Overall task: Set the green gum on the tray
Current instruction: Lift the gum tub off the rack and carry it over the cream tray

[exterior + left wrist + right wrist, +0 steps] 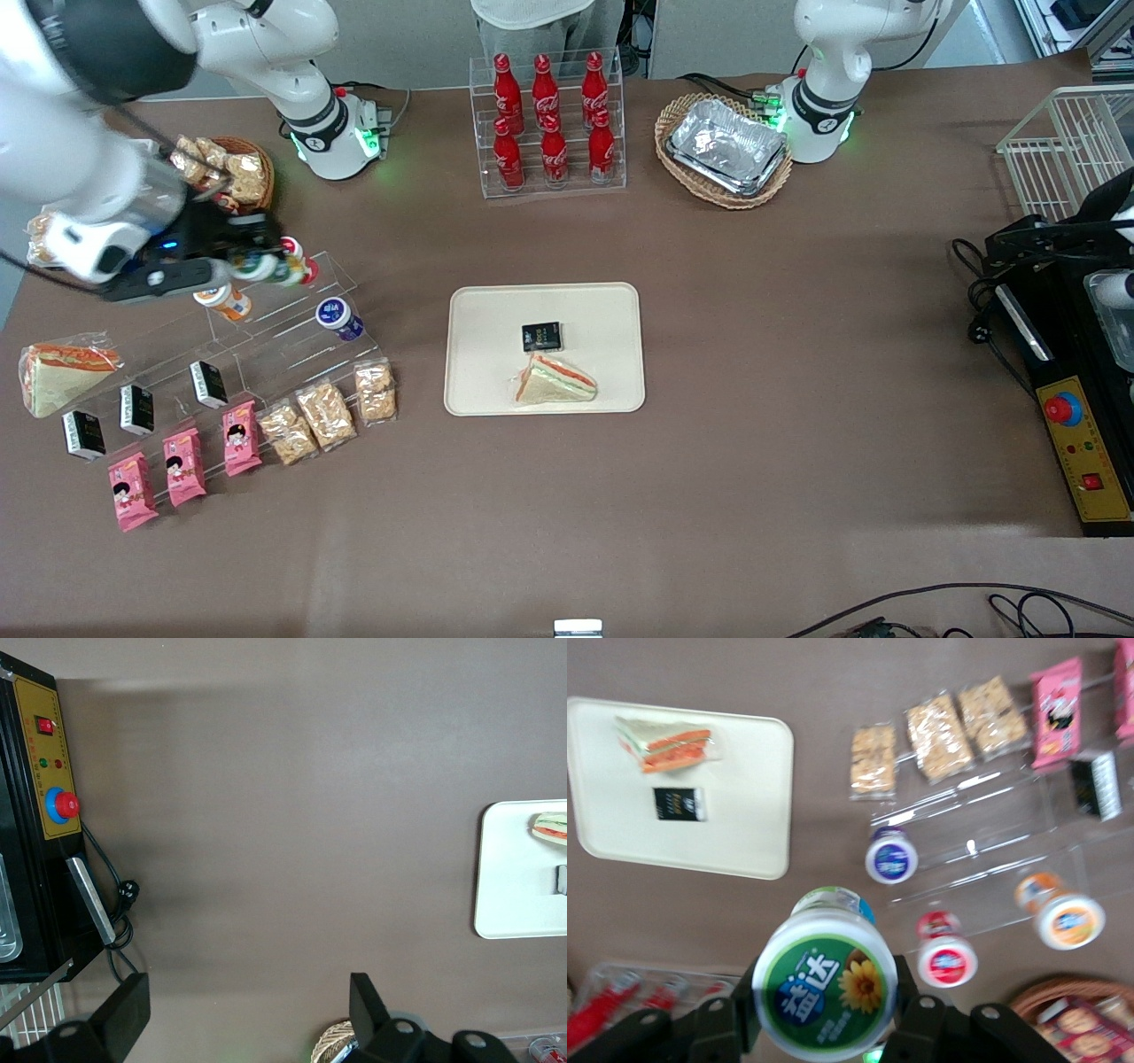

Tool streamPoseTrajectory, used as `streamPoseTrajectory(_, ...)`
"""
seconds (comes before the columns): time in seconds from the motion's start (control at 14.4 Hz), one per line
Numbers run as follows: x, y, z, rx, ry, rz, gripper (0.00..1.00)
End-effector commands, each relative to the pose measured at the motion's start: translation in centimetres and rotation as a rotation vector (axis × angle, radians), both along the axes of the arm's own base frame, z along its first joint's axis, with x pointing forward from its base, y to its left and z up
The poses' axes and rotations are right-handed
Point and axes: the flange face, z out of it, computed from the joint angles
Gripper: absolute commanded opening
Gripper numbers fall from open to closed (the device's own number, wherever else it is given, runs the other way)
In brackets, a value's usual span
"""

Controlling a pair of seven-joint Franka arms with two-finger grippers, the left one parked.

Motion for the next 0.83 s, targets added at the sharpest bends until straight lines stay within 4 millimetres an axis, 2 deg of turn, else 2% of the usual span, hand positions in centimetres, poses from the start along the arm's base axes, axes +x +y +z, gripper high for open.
streamPoseTrajectory(0.0, -1.0, 7.4, -1.5, 0.002, -0.003, -0.152, 0.39)
streamPoseTrajectory(0.21, -2.6, 12.5, -6.9, -0.011, -0.034, -0.260, 0.39)
streamPoseTrajectory(0.28, -3.2, 13.6, -9.1, -0.013, -0.048, -0.279, 0.38)
streamPoseTrajectory(0.55, -5.5, 15.9, -18.9, 0.012, -0.124, -0.364, 0.38)
streamPoseTrajectory(0.76, -6.2, 15.4, -25.2, 0.012, -0.151, -0.383, 0.38)
